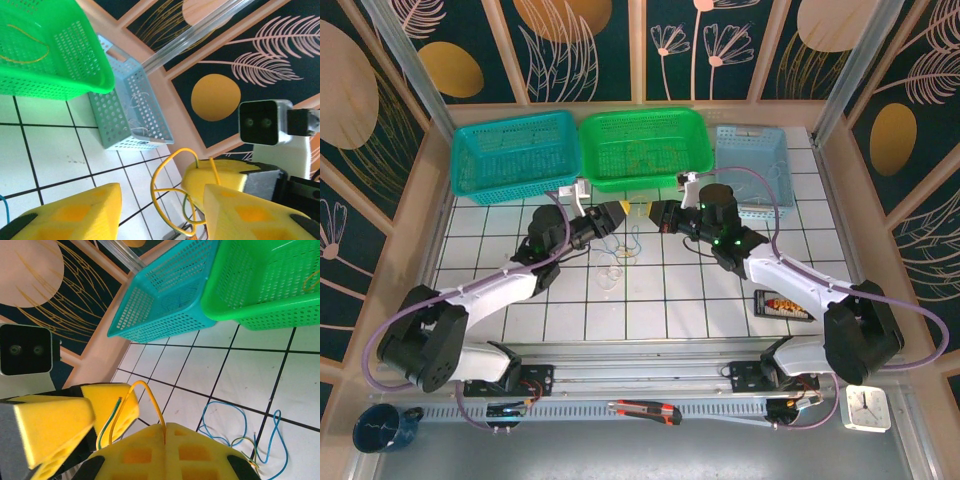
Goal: Untangle the cables
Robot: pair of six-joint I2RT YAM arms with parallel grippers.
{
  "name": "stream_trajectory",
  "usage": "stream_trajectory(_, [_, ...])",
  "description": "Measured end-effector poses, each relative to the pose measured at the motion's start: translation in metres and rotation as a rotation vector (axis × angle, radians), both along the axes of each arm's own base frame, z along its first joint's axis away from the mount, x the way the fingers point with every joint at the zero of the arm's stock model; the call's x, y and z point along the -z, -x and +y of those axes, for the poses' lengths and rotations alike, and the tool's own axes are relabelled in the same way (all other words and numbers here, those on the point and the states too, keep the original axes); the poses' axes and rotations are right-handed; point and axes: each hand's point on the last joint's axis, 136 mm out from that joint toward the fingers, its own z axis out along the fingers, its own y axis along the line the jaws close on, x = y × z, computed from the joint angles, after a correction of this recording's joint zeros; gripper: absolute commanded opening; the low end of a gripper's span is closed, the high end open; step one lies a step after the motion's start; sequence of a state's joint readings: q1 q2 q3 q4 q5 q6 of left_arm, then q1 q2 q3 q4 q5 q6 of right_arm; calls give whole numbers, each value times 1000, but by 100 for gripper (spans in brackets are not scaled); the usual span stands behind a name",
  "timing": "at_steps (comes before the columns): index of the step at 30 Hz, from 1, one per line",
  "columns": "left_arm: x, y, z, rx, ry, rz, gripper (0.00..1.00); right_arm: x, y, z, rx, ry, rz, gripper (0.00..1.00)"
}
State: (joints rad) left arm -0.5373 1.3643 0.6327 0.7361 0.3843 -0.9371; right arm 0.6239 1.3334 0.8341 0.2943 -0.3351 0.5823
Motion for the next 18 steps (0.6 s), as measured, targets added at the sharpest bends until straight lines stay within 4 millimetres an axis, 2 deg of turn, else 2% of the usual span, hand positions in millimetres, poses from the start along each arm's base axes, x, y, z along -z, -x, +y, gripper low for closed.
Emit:
stream_trajectory(6, [7, -10, -7, 1, -48, 20, 50, 0, 4, 4, -15, -1, 0, 0])
stream_trajectory(10, [13, -15, -11, 1, -88, 34, 47, 0, 5, 5, -21, -1, 0, 0])
stream_trajectory(14, [28, -17, -12, 0, -144, 54, 38, 0, 5, 5, -21, -1, 1, 0])
stream_trajectory(18, [48, -17, -9, -8, -217, 80, 35, -1, 5, 6, -21, 1, 3, 0])
